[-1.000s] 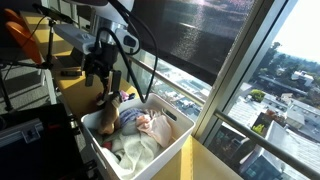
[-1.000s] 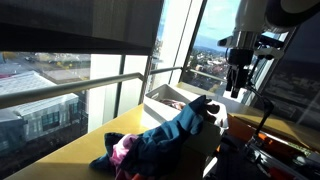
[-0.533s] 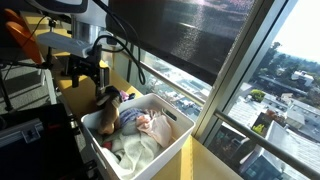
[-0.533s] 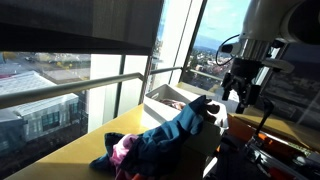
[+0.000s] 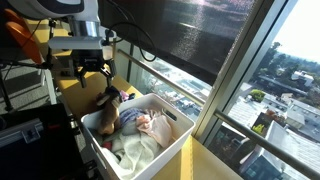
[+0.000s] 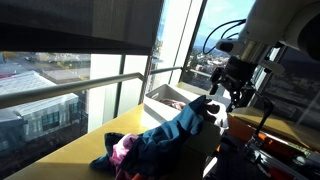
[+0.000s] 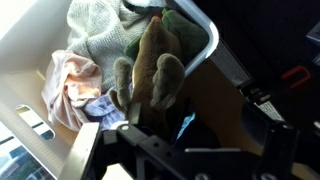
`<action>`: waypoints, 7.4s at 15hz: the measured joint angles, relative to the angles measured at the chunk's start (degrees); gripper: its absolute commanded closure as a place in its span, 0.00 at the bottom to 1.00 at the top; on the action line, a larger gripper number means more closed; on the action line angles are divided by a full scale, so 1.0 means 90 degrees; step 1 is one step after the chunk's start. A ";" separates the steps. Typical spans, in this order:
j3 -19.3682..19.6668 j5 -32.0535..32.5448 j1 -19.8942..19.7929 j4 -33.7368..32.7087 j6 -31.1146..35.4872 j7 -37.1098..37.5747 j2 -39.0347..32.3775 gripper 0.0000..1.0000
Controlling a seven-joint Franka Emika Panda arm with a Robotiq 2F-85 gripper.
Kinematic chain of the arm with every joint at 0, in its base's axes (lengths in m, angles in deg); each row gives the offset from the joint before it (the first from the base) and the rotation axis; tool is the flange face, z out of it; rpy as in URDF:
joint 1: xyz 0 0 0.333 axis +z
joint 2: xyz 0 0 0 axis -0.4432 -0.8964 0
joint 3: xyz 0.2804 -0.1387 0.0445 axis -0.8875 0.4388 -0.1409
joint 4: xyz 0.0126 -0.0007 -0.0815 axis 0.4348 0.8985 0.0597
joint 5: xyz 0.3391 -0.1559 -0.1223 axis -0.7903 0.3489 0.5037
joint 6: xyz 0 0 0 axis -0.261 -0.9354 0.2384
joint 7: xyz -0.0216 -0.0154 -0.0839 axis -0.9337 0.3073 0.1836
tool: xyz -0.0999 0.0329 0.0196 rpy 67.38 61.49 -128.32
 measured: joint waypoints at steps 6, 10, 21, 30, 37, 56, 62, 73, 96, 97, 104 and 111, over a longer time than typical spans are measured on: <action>0.0194 0.0253 -0.0281 -0.0776 0.0259 -0.0284 -0.0794 0.00; 0.0482 -0.0435 -0.0540 -0.1549 0.0041 -0.0810 -0.1548 0.00; 0.0491 -0.1709 -0.0776 -0.2210 -0.1410 -0.0651 -0.2229 0.42; 0.0665 -0.1747 -0.1405 -0.2308 -0.1394 -0.0744 -0.2631 1.00; 0.0505 -0.1946 -0.1333 -0.2293 -0.1395 -0.0782 -0.2584 0.58; 0.0300 -0.1911 -0.0905 -0.1961 -0.1379 -0.0838 -0.2412 0.00; 0.0300 -0.1914 -0.0905 -0.1949 -0.1239 -0.0891 -0.2613 0.32; 0.0301 -0.1905 -0.0935 -0.1960 -0.1108 -0.0888 -0.2698 1.00; -0.0484 -0.2030 0.0253 -0.2438 -0.1495 -0.0283 -0.1611 0.98; -0.0519 -0.2007 0.0261 -0.2528 -0.1493 -0.0283 -0.1701 0.98; -0.0837 -0.1722 0.0449 -0.3384 -0.1493 -0.0213 -0.2652 0.68; -0.0805 -0.1234 0.0379 -0.4254 -0.1632 0.0043 -0.3722 0.24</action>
